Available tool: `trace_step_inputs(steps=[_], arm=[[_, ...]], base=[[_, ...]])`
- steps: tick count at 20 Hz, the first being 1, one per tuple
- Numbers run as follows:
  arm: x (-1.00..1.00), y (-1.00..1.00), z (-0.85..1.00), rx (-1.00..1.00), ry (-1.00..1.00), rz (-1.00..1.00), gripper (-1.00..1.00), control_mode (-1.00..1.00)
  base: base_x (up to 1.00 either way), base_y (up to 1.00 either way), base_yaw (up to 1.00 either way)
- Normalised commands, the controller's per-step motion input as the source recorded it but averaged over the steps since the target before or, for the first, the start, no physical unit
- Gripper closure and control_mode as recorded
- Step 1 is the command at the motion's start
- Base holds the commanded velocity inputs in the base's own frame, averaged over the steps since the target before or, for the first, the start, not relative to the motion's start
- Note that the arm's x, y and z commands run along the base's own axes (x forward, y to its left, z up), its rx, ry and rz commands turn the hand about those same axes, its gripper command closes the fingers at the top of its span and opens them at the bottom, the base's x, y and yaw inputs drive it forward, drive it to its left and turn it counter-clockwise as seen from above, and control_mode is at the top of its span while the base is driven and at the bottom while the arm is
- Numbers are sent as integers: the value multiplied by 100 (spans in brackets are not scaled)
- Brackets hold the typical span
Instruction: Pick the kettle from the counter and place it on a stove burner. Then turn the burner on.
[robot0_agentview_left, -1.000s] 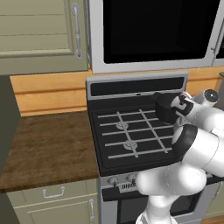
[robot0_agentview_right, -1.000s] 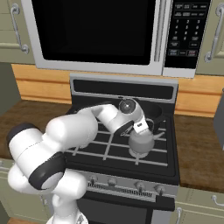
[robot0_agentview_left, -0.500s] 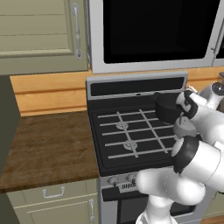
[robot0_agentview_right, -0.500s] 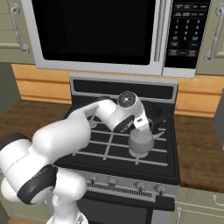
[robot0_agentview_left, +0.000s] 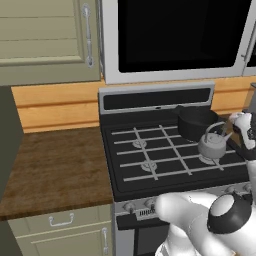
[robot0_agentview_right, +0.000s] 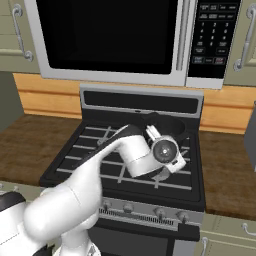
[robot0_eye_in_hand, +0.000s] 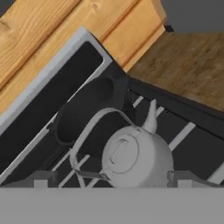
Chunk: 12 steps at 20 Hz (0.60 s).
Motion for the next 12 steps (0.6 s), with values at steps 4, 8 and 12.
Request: trace_step_inputs(steps=[4,8,12], arm=[[-90,-41,0,-16,-20,41,-100,-100],[-80,-39,-2,-20,-13,39,-100,-100],[-58,-26,-21,-24,-17,36,-100,-100]], base=[[0,0,0],[0,0,0],[0,0,0]])
